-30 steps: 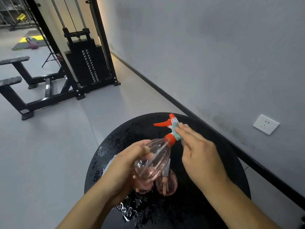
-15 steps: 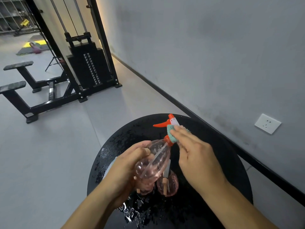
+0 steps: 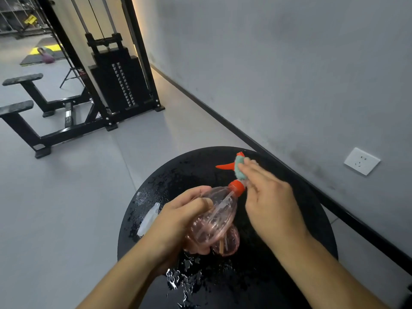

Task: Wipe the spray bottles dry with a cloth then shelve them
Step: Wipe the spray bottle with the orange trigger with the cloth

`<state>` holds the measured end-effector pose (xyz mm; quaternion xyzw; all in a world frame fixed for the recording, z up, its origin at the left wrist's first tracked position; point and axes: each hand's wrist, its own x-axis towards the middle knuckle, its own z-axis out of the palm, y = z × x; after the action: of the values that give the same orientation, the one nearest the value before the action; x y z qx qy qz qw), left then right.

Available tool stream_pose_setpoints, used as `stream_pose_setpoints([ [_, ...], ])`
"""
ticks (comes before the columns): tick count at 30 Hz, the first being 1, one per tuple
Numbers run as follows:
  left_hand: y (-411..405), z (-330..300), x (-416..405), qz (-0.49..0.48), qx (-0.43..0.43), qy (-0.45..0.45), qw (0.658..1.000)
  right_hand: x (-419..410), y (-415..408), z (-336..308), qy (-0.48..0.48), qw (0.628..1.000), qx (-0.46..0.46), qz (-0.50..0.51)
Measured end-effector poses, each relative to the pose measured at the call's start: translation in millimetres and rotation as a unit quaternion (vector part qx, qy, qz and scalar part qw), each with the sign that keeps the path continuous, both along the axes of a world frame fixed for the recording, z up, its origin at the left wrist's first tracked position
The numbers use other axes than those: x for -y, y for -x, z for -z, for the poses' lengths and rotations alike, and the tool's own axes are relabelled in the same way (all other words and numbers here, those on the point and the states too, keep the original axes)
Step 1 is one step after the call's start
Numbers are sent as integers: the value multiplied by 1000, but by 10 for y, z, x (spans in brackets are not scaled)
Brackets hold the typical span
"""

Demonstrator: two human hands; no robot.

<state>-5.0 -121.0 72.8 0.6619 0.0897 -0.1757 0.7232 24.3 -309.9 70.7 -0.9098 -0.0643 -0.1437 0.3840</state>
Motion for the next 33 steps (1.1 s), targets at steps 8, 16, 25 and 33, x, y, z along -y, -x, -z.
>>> stream_pose_setpoints([
  [8,-13,22,2,-6,1,-5,1000,39,-18,-28,-7,1000,-9,19],
  [16,-30,21,27,-2,13,-16,1000,17,3,-24,5,1000,8,-1],
  [25,-28,38,72,-3,12,-12,1000,38,26,-30,-3,1000,24,-3],
  [33,-23,60,121,-10,7,-1,1000,22,51,-14,12,999,21,-36],
])
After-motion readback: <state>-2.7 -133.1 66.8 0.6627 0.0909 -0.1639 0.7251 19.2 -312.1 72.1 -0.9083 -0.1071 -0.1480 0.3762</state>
